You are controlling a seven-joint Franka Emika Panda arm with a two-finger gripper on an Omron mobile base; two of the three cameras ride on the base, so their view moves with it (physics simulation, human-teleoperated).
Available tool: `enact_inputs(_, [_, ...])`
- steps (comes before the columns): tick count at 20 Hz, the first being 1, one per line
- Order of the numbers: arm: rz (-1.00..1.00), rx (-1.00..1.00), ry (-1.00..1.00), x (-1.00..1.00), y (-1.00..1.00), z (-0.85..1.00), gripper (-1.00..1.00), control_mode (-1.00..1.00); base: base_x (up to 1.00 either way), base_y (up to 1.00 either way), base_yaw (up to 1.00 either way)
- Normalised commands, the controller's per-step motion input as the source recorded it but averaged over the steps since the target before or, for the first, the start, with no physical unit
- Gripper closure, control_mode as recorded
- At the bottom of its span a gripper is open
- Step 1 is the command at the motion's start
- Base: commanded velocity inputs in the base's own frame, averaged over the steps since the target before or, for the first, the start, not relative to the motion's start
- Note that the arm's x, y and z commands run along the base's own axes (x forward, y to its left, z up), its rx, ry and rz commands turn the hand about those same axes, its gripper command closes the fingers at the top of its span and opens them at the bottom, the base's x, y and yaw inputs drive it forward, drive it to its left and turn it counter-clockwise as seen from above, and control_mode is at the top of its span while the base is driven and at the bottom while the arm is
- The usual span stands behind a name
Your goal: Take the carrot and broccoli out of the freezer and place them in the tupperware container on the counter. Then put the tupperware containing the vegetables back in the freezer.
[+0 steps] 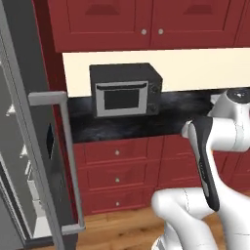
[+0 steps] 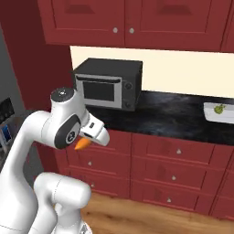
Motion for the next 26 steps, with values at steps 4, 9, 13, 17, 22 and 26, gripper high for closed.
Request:
enact_inputs(4, [0.00, 0.00, 0.00, 0.00, 0.00, 0.00, 1.00, 1.00, 0.62, -1.00, 0.00])
enact_inputs(9, [0.00, 0.00, 0.00, 0.00, 0.00, 0.00, 1.00, 1.00, 0.42, -1.00, 0.00])
enact_inputs(13, [0.00, 0.00, 0.00, 0.00, 0.00, 0.00, 1.00, 1.00, 0.53, -1.00, 0.00])
enact_inputs(17, [0.00, 0.00, 0.00, 0.00, 0.00, 0.00, 1.00, 1.00, 0.59, -1.00, 0.00])
enact_inputs(22, [0.00, 0.00, 0.00, 0.00, 0.00, 0.00, 1.00, 1.00, 0.78, -0.63, 0.00])
enact_inputs(26, [0.00, 0.00, 0.02, 0.34, 0.02, -0.11, 1.00, -1.00, 0.19, 0.00, 0.00])
